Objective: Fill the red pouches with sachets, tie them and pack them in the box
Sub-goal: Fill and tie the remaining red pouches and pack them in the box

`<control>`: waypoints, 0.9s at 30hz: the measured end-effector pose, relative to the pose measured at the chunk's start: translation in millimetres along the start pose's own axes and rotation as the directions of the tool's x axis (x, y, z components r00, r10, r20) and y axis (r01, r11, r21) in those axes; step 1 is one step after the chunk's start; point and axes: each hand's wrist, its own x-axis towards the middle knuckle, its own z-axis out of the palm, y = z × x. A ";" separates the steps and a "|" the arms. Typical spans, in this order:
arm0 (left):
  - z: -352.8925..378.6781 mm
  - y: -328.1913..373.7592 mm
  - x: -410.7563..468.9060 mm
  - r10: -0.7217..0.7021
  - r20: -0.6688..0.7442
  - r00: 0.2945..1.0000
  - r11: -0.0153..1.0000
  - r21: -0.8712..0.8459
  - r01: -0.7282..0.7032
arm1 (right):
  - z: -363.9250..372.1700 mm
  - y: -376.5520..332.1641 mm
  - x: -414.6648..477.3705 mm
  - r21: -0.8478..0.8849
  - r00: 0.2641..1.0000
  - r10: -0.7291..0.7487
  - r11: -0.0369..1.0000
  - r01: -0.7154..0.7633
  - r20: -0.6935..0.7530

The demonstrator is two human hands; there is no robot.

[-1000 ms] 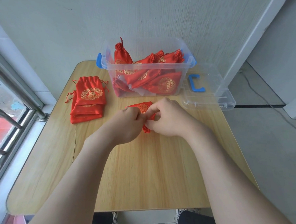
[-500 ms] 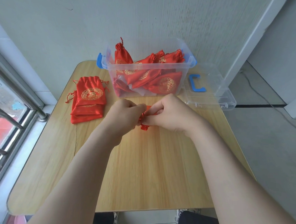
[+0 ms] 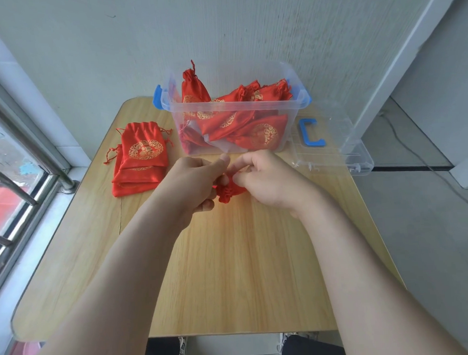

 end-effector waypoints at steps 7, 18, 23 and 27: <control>2.1 -1.6 0.6 0.039 0.040 0.998 0.999 0.007 -0.039 | -1.4 -5.8 -4.8 0.083 0.997 -0.069 0.994 0.072 -0.035; -5.3 -1.1 2.1 0.076 0.052 0.996 0.995 -0.068 -0.073 | -4.7 -6.9 -9.5 0.039 0.984 -0.156 0.986 0.160 -0.089; -4.4 0.3 0.3 0.105 0.040 0.994 0.994 0.021 -0.106 | -0.5 -4.2 -2.1 -0.054 0.974 -0.176 0.984 0.170 -0.145; -3.9 2.6 -0.9 0.093 0.050 0.994 0.995 0.023 -0.095 | -2.2 -5.3 -1.7 0.017 0.979 -0.097 0.995 0.102 -0.178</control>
